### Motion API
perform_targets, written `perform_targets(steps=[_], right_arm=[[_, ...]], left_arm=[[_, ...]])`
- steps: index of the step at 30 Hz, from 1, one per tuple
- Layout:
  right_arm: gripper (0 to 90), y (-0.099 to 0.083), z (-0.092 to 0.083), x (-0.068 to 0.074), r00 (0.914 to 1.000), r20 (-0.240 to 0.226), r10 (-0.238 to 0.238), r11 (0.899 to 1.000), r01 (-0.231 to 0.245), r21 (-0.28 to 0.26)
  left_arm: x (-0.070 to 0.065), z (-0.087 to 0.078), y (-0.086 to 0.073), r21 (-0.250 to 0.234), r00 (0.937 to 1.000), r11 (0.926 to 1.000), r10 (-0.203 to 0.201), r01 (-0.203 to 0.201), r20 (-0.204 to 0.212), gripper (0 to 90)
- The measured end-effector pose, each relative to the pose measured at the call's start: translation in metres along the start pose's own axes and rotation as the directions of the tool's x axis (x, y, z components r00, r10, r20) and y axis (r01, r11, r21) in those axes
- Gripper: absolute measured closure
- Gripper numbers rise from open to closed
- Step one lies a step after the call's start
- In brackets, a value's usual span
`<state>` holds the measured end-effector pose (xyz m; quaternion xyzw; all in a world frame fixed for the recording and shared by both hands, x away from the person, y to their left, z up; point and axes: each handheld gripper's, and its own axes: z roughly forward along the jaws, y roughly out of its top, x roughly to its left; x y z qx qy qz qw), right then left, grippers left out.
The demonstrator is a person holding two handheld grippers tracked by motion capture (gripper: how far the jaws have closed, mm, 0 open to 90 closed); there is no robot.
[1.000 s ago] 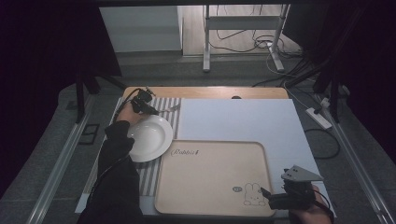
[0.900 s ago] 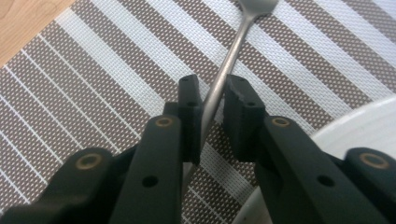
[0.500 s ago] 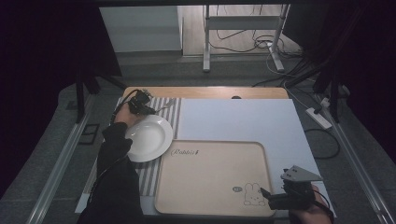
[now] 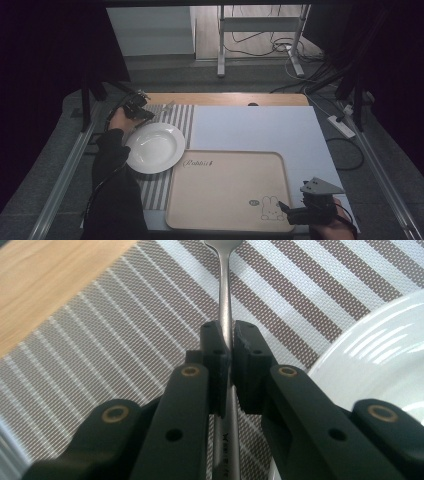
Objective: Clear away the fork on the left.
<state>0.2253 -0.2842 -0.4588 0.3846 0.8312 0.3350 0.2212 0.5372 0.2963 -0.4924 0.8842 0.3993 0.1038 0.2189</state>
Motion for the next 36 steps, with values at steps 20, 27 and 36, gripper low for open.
perform_targets(steps=[20,27,36], right_arm=[[0.0,0.0,0.0,0.001,0.9999,0.006,-0.014,1.0,0.014,0.003],[0.0,0.0,0.0,0.002,0.9998,0.007,-0.02,1.0,0.02,0.008],[0.0,0.001,0.0,0.003,0.9995,0.011,-0.03,0.999,0.03,0.01]], left_arm=[[-0.036,-0.024,-0.011,-0.061,0.9958,0.9981,0.012,-0.007,0.091,83.8],[-0.061,-0.021,-0.019,-0.069,0.9908,0.997,0.045,-0.036,0.128,83.8],[-0.09,-0.029,-0.026,-0.095,0.9849,0.995,0.047,-0.032,0.167,83.8]])
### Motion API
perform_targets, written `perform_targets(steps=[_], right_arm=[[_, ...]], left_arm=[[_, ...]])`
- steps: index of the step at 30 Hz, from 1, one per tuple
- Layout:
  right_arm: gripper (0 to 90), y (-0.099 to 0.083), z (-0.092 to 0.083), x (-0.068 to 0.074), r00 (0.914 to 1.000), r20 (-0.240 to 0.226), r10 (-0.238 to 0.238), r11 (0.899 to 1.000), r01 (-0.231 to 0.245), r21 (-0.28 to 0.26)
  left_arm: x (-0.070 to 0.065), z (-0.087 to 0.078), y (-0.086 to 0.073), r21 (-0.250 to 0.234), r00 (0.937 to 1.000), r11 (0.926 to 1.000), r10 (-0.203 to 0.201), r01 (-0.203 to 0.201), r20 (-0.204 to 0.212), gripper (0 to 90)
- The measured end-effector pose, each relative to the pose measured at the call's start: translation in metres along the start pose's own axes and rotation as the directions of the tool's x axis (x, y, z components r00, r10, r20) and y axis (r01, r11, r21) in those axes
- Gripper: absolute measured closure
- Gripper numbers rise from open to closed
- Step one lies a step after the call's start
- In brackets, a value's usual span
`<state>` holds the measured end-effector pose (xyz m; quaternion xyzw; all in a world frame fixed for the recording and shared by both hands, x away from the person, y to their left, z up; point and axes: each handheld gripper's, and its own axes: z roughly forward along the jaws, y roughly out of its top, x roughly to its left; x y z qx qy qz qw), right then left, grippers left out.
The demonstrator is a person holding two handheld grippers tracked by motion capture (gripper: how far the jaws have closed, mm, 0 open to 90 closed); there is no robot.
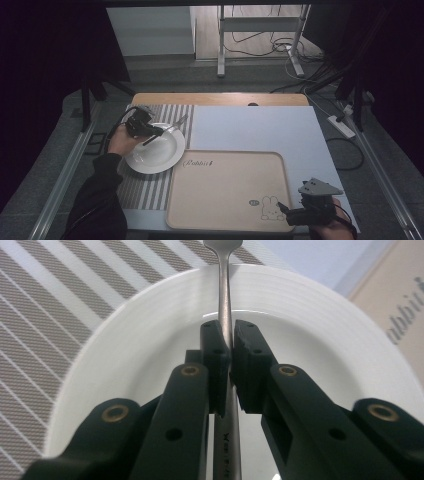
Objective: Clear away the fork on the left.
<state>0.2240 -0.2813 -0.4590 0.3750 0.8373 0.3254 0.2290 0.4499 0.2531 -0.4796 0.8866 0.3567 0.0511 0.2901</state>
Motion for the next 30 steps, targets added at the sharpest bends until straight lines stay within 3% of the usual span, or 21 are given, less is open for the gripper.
perform_targets(steps=[10,26,30], right_arm=[[0.0,0.0,0.0,0.0,1.0,0.001,-0.004,1.0,0.004,0.001],[0.0,0.0,0.0,0.002,0.9998,0.005,-0.02,1.0,0.02,0.0],[0.0,0.0,0.0,0.003,0.9996,0.007,-0.027,1.0,0.027,-0.001]], left_arm=[[-0.035,-0.006,-0.008,-0.005,0.9997,0.9998,0.02,-0.02,0.017,83.7],[-0.09,-0.009,-0.036,-0.017,0.9972,0.9999,-0.001,0.003,0.074,83.6],[-0.104,-0.005,-0.036,0.004,0.997,0.9999,0.012,-0.012,0.076,83.6]])
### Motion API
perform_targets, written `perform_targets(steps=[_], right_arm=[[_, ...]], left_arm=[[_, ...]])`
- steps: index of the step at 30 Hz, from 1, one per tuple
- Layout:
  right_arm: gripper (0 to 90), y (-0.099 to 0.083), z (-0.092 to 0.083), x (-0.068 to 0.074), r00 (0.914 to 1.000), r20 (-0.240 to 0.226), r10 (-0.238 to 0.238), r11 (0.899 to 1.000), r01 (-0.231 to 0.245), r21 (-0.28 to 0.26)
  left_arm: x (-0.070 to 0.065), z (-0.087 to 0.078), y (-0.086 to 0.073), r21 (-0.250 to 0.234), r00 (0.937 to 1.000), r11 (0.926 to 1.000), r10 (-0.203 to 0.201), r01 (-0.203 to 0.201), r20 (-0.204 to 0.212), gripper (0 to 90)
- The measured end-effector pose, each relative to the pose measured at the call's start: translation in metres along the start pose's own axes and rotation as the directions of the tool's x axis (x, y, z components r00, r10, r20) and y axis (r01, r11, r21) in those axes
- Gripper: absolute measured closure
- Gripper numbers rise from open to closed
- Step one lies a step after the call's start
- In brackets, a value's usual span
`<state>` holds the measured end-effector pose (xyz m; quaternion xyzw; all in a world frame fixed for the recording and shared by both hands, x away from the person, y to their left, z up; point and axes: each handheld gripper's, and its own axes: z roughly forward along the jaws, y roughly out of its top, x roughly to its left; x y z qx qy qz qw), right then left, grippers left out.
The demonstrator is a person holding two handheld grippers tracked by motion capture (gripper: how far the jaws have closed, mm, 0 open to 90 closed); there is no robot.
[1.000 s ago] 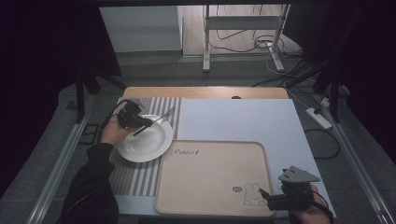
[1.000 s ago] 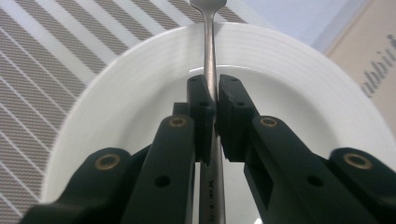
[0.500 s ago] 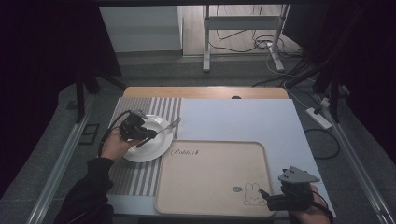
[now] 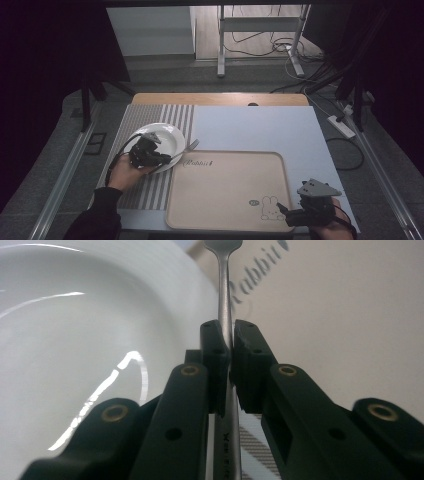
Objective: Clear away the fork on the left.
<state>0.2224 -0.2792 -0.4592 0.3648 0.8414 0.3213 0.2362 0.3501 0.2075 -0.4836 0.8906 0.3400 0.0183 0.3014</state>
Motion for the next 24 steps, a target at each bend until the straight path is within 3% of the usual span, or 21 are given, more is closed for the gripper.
perform_targets(steps=[8,9,10,16,22,24], right_arm=[[0.0,0.0,0.0,0.0,0.9999,-0.004,-0.01,1.0,0.01,-0.001],[0.0,0.0,0.0,0.001,0.9999,-0.004,-0.01,1.0,0.01,-0.001],[0.0,0.0,0.0,0.001,0.9999,-0.004,-0.01,1.0,0.01,-0.001],[0.0,0.0,0.0,0.001,0.9999,-0.004,-0.016,1.0,0.016,0.0],[0.0,0.0,0.0,0.001,0.9998,-0.006,-0.018,1.0,0.018,0.0],[0.0,0.0,0.0,0.001,0.9998,-0.006,-0.019,1.0,0.019,-0.002]], left_arm=[[-0.034,0.014,0.003,0.0,0.9999,1.0,0.006,-0.006,0.013,83.7],[-0.043,0.019,0.004,0.009,0.9996,0.9999,0.013,-0.013,0.024,83.7],[-0.043,0.019,0.004,0.009,0.9996,0.9999,0.013,-0.013,0.024,83.7],[-0.072,0.039,0.011,0.078,0.9971,0.9948,0.061,-0.065,0.046,83.6],[-0.083,0.049,0.011,0.115,0.9963,0.9907,0.067,-0.073,0.054,83.5],[-0.086,0.053,0.009,0.128,0.9946,0.9893,0.06,-0.07,0.085,82.7]])
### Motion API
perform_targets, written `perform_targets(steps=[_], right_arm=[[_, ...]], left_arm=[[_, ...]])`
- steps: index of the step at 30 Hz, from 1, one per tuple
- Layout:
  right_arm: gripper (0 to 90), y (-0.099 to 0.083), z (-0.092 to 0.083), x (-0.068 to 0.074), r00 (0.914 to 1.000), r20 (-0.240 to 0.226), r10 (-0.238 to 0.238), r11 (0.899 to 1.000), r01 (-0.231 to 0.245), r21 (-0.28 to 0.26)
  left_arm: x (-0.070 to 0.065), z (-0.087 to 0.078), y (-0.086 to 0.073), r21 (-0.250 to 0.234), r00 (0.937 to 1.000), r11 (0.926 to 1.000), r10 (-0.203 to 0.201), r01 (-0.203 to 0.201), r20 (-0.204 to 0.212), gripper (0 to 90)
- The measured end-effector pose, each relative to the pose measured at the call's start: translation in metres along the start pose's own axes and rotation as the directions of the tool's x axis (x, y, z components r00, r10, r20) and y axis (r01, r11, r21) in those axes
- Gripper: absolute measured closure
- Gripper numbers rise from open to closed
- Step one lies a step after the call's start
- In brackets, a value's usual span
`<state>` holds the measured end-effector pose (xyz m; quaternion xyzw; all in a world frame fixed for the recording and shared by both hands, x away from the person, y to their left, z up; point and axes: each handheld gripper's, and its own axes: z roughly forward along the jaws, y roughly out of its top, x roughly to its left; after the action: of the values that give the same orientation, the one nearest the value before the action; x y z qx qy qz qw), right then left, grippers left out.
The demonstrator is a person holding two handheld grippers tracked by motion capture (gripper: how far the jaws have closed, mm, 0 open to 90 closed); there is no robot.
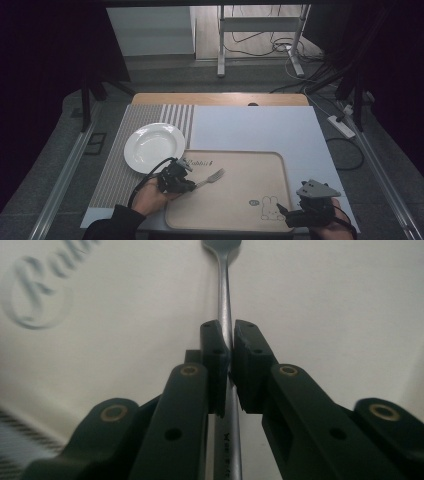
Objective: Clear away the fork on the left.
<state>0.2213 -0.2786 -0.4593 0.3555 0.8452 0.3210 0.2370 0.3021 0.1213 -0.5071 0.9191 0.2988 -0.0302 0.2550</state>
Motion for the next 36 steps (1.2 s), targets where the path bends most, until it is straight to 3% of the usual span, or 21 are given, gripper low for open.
perform_targets(steps=[2,5,9,13,16,21,24,29,36], right_arm=[[0.0,0.0,0.0,0.0,1.0,-0.001,-0.002,1.0,0.002,0.0],[0.0,0.0,0.0,0.0,1.0,-0.003,0.0,1.0,0.0,0.001],[0.0,0.0,0.0,0.0,1.0,-0.003,0.0,1.0,0.0,0.004],[0.0,0.0,0.0,0.0,1.0,0.0,-0.003,1.0,0.003,0.007],[0.0,0.0,0.0,0.0,1.0,0.0,-0.002,1.0,0.002,0.008],[0.0,0.0,0.0,0.0,1.0,-0.003,-0.005,1.0,0.005,0.005],[0.0,0.0,0.0,0.0,1.0,-0.002,-0.006,1.0,0.006,0.004],[0.0,0.0,0.0,0.0,1.0,-0.002,-0.007,1.0,0.007,0.002],[0.0,0.0,0.0,0.0,1.0,-0.003,-0.009,1.0,0.009,0.002]], left_arm=[[-0.002,0.002,0.0,0.007,0.9999,0.9998,0.016,-0.016,-0.003,80.6],[-0.003,-0.003,0.004,-0.042,0.9997,0.9989,0.022,-0.022,0.001,73.9],[-0.004,-0.007,0.01,-0.074,0.9989,0.9962,0.046,-0.047,-0.004,88.8],[-0.009,0.001,0.023,-0.093,0.9957,0.9932,0.075,-0.069,0.055,88.9],[-0.014,0.01,0.032,-0.076,0.9927,0.9918,0.107,-0.103,0.055,88.9],[-0.017,0.024,0.039,-0.037,0.9909,0.9904,0.134,-0.133,0.018,88.9],[-0.016,0.026,0.039,-0.029,0.9917,0.9914,0.128,-0.128,0.012,88.9],[-0.004,0.025,0.035,-0.013,0.9969,0.9968,0.078,-0.078,-0.005,88.9],[0.007,0.019,0.031,-0.011,0.9978,0.9985,0.053,-0.053,-0.041,88.9]])
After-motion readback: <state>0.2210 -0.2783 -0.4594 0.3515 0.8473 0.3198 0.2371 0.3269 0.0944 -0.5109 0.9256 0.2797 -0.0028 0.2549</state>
